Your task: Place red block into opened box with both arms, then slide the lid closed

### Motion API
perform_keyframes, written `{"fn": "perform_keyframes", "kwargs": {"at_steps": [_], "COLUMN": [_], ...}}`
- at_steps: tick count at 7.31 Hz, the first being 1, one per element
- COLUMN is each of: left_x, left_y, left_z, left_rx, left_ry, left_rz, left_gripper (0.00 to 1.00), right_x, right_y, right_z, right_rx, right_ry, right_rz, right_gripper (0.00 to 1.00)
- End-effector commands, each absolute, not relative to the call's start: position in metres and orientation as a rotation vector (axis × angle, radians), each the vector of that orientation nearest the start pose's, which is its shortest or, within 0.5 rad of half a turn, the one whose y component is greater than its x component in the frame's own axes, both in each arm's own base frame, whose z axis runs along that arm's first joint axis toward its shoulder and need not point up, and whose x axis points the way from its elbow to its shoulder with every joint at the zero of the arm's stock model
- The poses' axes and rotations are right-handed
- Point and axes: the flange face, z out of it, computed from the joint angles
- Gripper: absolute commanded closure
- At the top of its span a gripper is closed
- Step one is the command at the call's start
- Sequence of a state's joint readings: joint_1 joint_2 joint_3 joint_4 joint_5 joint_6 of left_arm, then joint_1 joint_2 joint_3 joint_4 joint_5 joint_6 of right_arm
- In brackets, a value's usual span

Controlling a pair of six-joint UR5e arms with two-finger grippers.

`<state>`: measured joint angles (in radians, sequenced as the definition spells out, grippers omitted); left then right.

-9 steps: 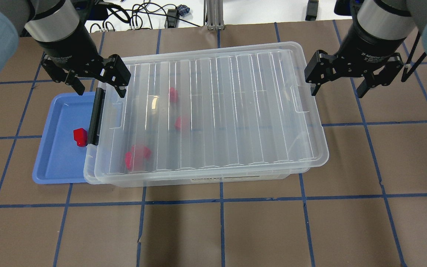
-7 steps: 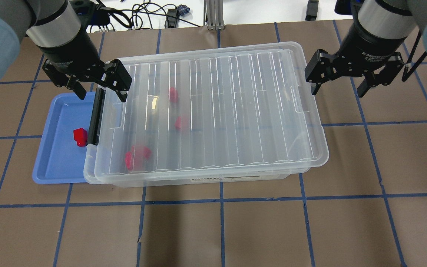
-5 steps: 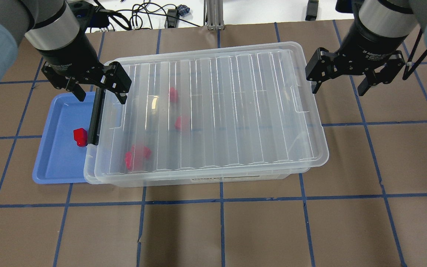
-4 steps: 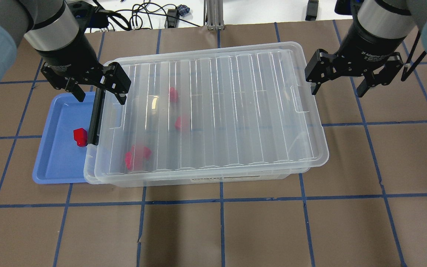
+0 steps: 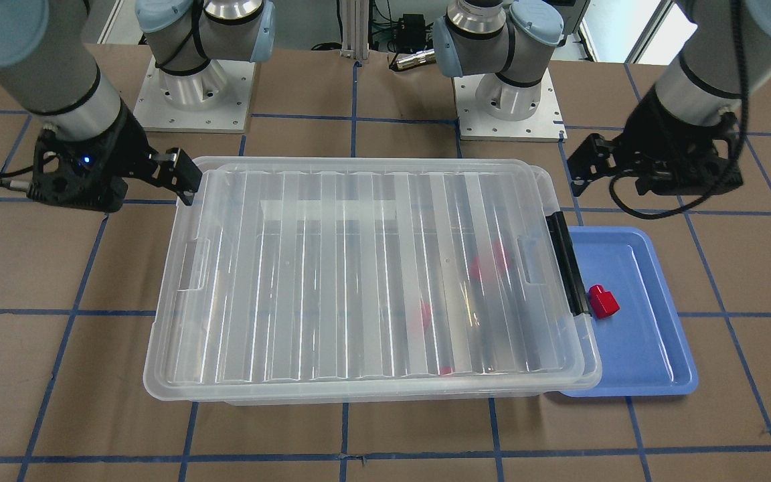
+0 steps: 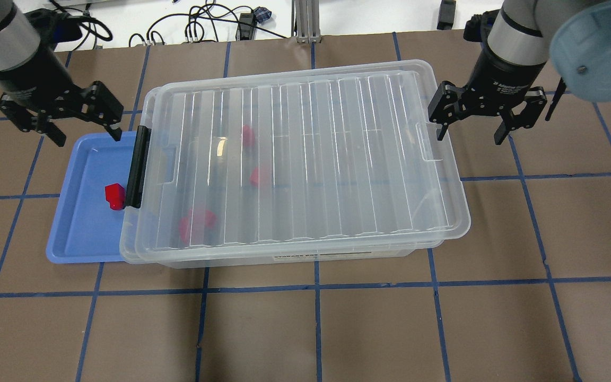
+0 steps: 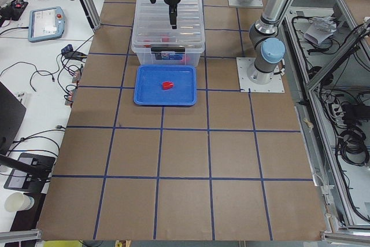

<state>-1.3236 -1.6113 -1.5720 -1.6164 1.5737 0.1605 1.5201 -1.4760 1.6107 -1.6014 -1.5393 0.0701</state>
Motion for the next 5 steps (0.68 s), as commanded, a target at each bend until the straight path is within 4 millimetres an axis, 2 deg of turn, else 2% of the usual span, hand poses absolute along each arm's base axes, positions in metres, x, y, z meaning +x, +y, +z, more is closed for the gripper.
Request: {"fn": "perform_keyframes", "kwargs": {"at_steps": [1, 3, 4, 5], "left_x": [0.050, 0.094, 0.106, 0.109], "left_y": [-0.533, -0.537, -0.535, -0.540], "left_z": [0.425, 0.369, 0.336, 0.314], "left_rx": [-0.276, -0.393, -0.416, -0.358], "left_ry": [3.159, 3.152, 3.144, 3.141], "left_rz": [0.223, 0.251, 0.227, 0.147], "left_gripper": [0.00, 0.00, 0.00, 0.00], "right_x": [0.108, 0.104, 0.101, 0.100], "right_y": [-0.555, -0.569, -0.577, -0.578], "right_z": [0.386, 0.359, 0.350, 0.349], "right_rx": [0.186, 0.190, 0.190, 0.192], "right_ry": [3.101, 3.124, 3.126, 3.127], "right_rz": [0.143, 0.182, 0.157, 0.156], "right_gripper": [0.00, 0.00, 0.00, 0.00]}}
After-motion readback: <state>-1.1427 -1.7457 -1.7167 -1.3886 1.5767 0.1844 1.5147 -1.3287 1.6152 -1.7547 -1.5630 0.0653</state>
